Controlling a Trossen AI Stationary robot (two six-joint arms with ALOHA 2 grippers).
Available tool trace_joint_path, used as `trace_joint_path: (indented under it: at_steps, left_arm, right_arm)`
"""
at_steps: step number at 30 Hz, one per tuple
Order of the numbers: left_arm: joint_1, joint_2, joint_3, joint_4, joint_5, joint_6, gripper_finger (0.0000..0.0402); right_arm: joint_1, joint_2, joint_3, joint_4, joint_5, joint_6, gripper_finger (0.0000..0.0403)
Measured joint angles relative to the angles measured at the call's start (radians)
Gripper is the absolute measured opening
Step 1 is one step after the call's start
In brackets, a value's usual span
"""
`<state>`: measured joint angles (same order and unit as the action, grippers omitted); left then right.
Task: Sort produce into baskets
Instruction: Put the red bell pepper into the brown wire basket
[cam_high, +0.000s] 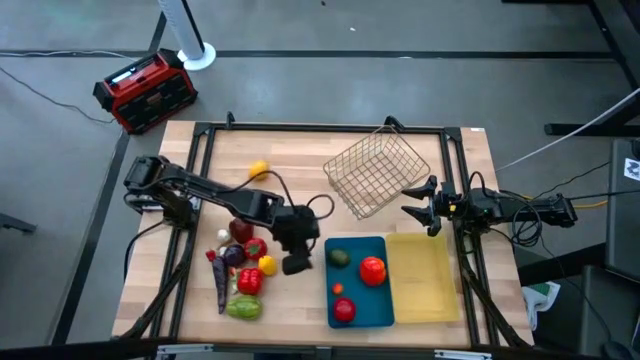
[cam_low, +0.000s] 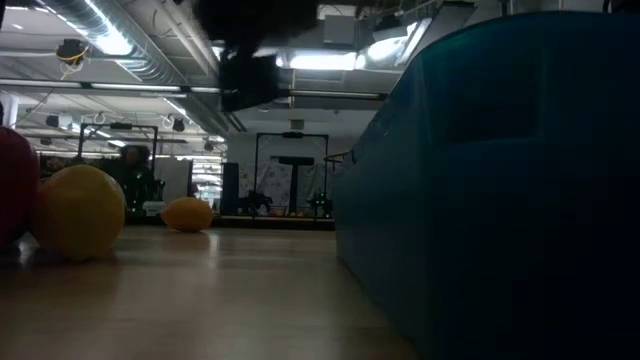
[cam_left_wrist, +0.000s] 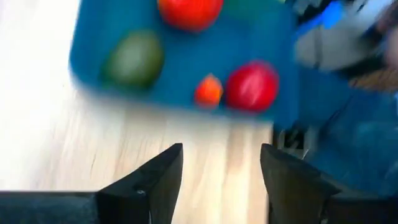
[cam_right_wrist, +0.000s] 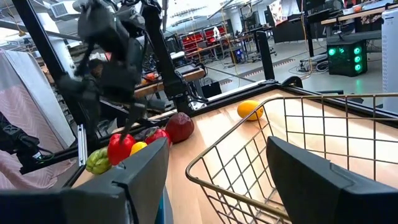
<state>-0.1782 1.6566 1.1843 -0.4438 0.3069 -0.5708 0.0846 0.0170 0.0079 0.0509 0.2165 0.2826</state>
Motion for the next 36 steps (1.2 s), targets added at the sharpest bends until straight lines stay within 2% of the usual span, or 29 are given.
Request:
trace_joint_path:
  at_steps: [7,20,24,36]
  left_arm:
    - [-0.021,0.001,0.0,-0.323,0.0,0.055,0.021]
    - [-0.004,0.001,0.0,-0.636,-0.012,0.072,0.021]
    - [-0.003,0.001,0.0,-0.68,-0.017,0.056,0.021]
    - [-0.003,0.001,0.0,-0.676,-0.016,0.071,0.021]
  right_arm:
    - [0.0,0.0,0.0,0.0,0.0,0.0,0.0269]
    - [0.0,0.0,0.0,0.0,0.0,0.0,0.0269]
    - [0.0,0.0,0.0,0.0,0.0,0.0,0.0269]
    - [0.0,0.0,0.0,0.0,0.0,0.0,0.0269]
